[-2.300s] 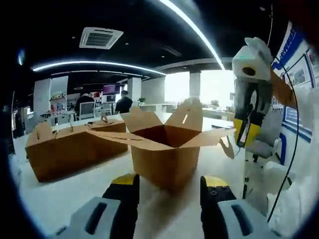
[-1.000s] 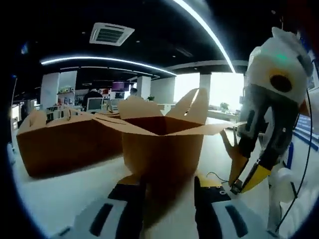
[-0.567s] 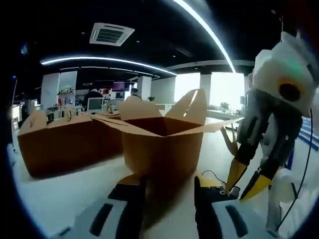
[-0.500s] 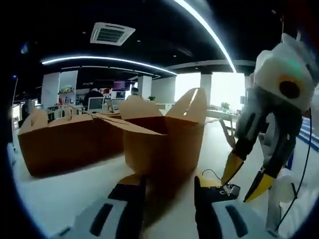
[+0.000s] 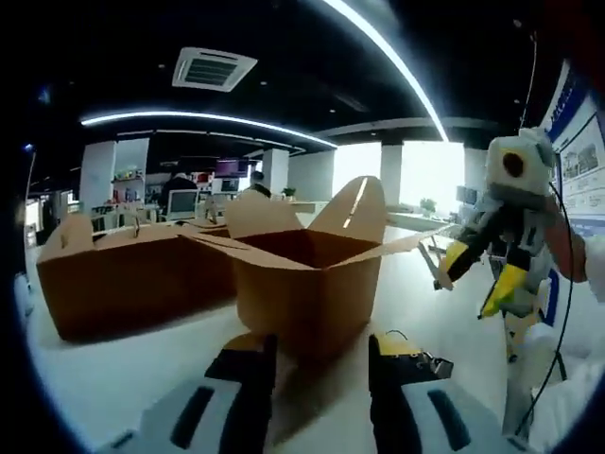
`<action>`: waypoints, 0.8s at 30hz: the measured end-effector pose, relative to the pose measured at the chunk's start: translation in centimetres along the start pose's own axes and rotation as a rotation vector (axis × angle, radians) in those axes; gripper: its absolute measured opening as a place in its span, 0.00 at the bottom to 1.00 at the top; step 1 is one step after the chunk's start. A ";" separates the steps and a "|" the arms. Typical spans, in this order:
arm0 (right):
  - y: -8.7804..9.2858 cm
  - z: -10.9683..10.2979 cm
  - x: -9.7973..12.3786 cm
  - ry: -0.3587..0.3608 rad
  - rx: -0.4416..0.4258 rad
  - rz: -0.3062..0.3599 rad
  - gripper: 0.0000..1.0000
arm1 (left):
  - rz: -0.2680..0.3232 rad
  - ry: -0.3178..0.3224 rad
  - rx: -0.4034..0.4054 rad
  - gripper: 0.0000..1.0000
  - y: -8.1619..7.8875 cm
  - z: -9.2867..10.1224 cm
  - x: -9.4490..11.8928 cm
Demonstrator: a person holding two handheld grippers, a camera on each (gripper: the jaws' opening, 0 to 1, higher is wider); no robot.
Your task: Pick up one paper box from the group, open the paper box, and remove the item inside
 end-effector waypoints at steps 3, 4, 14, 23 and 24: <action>1.7 1.4 -0.9 0.094 -0.050 0.019 0.29 | 0.005 -0.002 -0.004 0.40 -0.1 0.0 -0.1; 2.0 1.8 -1.3 0.111 -0.049 0.040 0.29 | 0.007 -0.002 -0.004 0.40 -0.1 -0.1 -0.1; 1.3 2.9 -4.7 0.104 0.023 0.142 0.27 | 0.040 0.031 0.011 0.31 -0.3 -0.3 -0.3; 1.3 2.3 -3.7 0.112 -0.008 0.123 0.21 | 0.044 0.043 0.005 0.29 -0.2 0.2 -0.1; 1.2 2.1 -3.5 0.110 -0.005 0.117 0.21 | 0.042 0.045 0.002 0.29 -0.2 0.3 0.0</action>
Point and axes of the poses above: the point that each gripper's makers call its tool centre point, and the gripper's own axes: x roughly backward along the fingers, z roughly to its right, y roughly out of its underside, the point moved 9 cm from there along x, roughly backward along the fingers, and after that the axes turned 15 degrees about x, right-handed, at the moved point
